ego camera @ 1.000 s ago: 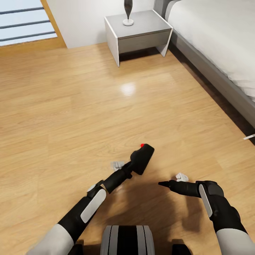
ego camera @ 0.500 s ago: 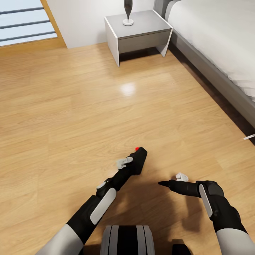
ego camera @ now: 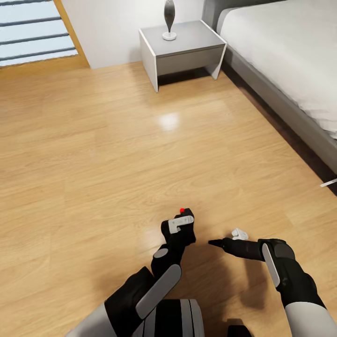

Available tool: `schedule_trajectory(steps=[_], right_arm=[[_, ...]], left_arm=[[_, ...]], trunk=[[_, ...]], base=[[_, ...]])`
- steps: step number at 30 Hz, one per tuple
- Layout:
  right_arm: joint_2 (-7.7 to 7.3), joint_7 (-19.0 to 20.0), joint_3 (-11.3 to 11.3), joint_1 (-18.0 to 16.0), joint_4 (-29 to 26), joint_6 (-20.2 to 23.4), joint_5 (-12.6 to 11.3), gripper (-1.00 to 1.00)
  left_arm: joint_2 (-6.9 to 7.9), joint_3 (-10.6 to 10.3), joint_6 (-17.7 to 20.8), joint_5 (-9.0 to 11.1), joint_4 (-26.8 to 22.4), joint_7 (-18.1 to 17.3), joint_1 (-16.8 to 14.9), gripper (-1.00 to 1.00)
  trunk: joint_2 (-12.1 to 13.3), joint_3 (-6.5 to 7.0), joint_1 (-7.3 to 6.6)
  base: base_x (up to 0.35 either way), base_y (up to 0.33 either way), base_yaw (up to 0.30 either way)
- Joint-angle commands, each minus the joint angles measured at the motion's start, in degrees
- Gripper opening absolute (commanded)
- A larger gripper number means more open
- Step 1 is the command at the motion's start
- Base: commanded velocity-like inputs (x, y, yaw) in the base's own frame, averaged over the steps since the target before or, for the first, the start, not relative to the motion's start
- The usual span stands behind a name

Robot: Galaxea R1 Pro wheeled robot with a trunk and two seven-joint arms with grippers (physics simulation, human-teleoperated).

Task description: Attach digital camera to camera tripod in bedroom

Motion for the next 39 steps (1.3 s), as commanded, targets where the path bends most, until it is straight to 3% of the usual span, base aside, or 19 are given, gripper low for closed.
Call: schedule_trajectory(steps=[1,11,15,18,19,21,22,24,25,26,27,28,29,31,33,35,36,39], right_arm=[[0.00,-0.06,-0.06,-0.02,-0.02,0.43,-0.29,1.00],[-0.28,0.03,-0.06,-0.02,-0.30,0.50,-0.54,1.00],[-0.49,0.90,-0.17,-0.02,-0.48,0.52,-0.58,1.00],[-0.56,1.85,-0.28,-0.02,-0.52,0.52,-0.57,1.00],[-0.60,2.40,-0.32,-0.02,-0.58,0.52,-0.53,1.00],[-0.63,3.01,-0.35,-0.02,-0.63,0.52,-0.51,1.00],[-0.65,3.70,-0.37,-0.02,-0.66,0.52,-0.46,1.00],[-0.67,4.40,-0.38,-0.02,-0.69,0.52,-0.43,1.00],[-0.67,5.11,-0.38,-0.02,-0.70,0.52,-0.40,1.00],[-0.68,5.43,-0.39,-0.02,-0.70,0.52,-0.36,1.00],[-0.68,5.99,-0.39,-0.02,-0.71,0.54,-0.24,1.00],[-0.68,6.22,-0.39,-0.02,-0.71,0.54,-0.16,1.00],[-0.68,6.55,-0.38,-0.02,-0.72,0.55,-0.02,1.00],[-0.69,6.76,-0.35,-0.02,-0.72,0.57,0.07,1.00],[-0.69,6.99,-0.38,-0.02,-0.70,0.59,0.20,1.00],[-0.69,7.04,-0.38,-0.02,-0.68,0.60,0.25,1.00],[-0.69,7.08,-0.37,-0.02,-0.66,0.60,0.27,1.00],[-0.69,7.12,-0.33,-0.02,-0.65,0.61,0.29,1.00]], left_arm=[[0.00,-0.18,0.31,0.05,-0.18,0.45,-0.04,-1.00],[0.07,-0.34,0.29,0.38,-3.25,0.57,-0.05,-1.00],[2.35,-0.26,0.11,2.88,-5.04,0.28,-0.08,-1.00],[4.99,-0.23,-0.34,6.32,-6.71,-0.68,-0.08,-1.00],[6.81,-0.22,-0.73,8.57,-7.82,-1.60,-0.08,-1.00],[9.04,-0.22,-1.33,11.06,-8.91,-2.84,-0.06,-1.00],[11.66,-0.22,-2.26,13.85,-9.83,-4.54,-0.07,-1.00],[14.67,-0.21,-3.49,17.04,-10.43,-6.76,-0.07,-1.00],[17.97,-0.21,-5.00,20.76,-10.72,-9.71,-0.06,-1.00],[19.71,-0.21,-5.77,22.91,-10.75,-11.47,-0.06,-1.00],[23.21,-0.23,-7.20,27.79,-10.71,-15.63,-0.05,-1.00],[24.90,-0.23,-7.79,30.50,-10.61,-18.00,-0.07,-1.00],[28.13,-0.25,-8.70,36.19,-10.24,-23.37,-0.09,-1.00],[30.99,-0.30,-9.32,41.86,-9.61,-29.30,-0.09,-1.00],[35.22,-0.62,-10.02,51.28,-7.14,-40.90,-0.09,-1.00],[36.39,-0.76,-10.14,54.33,-5.16,-45.70,-0.11,-1.00],[37.03,-0.85,-10.14,56.29,-2.70,-49.71,-0.10,-1.00],[37.48,-0.92,-9.85,58.52,2.51,-54.74,-0.08,-1.00]], trunk=[[0.00,0.19,-0.03],[0.13,2.41,-0.29],[0.19,3.30,-0.39],[0.23,3.96,-0.47],[0.24,4.18,-0.50],[0.27,4.63,-0.55],[0.28,4.85,-0.57],[0.31,5.29,-0.62],[0.32,5.51,-0.65],[0.34,5.73,-0.68],[0.35,5.95,-0.70],[0.36,6.18,-0.73],[0.38,6.40,-0.75],[0.40,6.84,-0.80],[0.43,7.28,-0.86],[0.46,7.73,-0.91],[0.47,7.95,-0.93],[0.51,8.61,-1.01]], base=[[0.000,0.000,0.000],[0.000,0.000,0.000],[0.000,0.000,0.000],[0.000,0.000,0.000],[0.000,0.000,0.000],[0.000,0.000,0.000],[0.000,0.000,0.000],[0.000,0.000,0.000],[0.000,0.000,0.000],[0.000,0.000,0.000],[0.000,0.000,0.000],[0.000,0.000,0.000],[0.000,0.000,0.000],[0.000,0.000,0.000],[0.000,0.000,0.000],[0.000,0.000,0.000],[0.000,0.000,0.000],[0.000,0.000,0.000]])
